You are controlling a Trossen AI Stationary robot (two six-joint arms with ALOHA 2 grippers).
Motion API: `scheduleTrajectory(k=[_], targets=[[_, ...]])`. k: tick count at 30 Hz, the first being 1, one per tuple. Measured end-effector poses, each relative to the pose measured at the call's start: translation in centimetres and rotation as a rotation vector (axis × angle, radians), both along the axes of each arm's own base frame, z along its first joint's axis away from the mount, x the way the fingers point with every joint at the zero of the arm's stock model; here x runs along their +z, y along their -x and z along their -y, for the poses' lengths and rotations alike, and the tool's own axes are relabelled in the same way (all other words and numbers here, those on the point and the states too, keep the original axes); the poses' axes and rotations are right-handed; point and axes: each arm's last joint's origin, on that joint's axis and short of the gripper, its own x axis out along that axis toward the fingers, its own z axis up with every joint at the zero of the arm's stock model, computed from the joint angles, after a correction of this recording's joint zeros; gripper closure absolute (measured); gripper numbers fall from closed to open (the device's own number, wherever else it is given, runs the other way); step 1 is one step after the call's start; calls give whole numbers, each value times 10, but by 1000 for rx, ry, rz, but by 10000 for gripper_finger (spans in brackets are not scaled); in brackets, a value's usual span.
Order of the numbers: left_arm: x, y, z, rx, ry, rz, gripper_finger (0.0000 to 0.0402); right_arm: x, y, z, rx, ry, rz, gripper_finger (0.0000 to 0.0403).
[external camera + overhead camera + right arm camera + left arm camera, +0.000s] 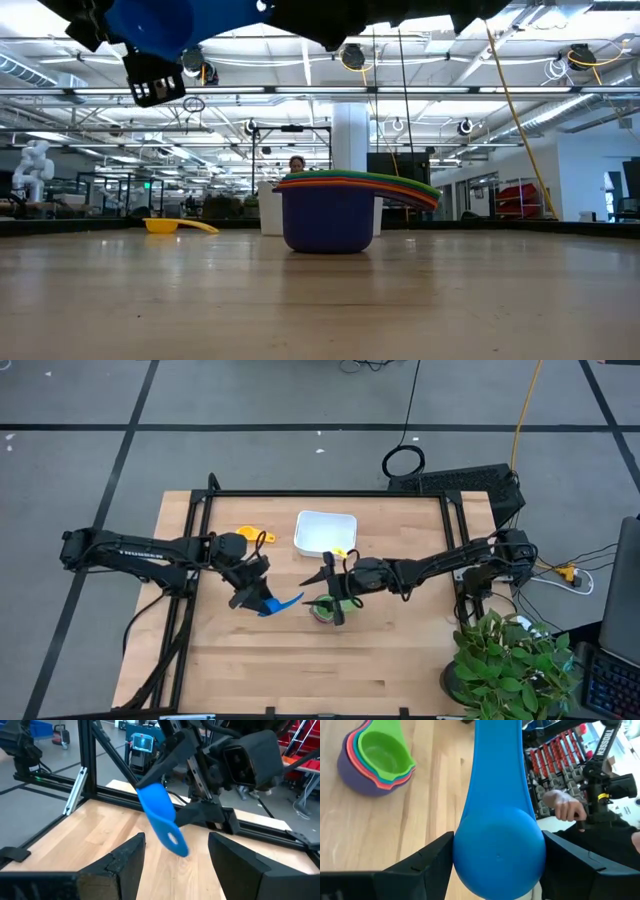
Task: Nest measuring cups in basket
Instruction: Stack the dark blue measuring cup on top of the green measuring cup
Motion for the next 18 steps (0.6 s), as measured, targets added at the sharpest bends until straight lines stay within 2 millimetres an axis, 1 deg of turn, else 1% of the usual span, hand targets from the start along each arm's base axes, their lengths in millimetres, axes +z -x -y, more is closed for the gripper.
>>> scheduleTrajectory(k=[7, 10, 12, 14, 18], targets=[[0, -2, 1, 7, -4, 11, 139, 1, 0, -1, 23, -24, 9, 193], [-1, -5, 1, 14, -1, 8, 139, 1, 0, 0, 23, -24, 9, 202], [-2, -9, 1, 14, 0, 23, 139, 1, 0, 1, 21, -19, 6, 213], [-6, -12, 0, 15, 0, 2, 139, 0, 0, 1, 20, -17, 0, 228], [-11, -17, 0, 11, -4, 4, 139, -1, 0, 1, 24, -5, -15, 271]])
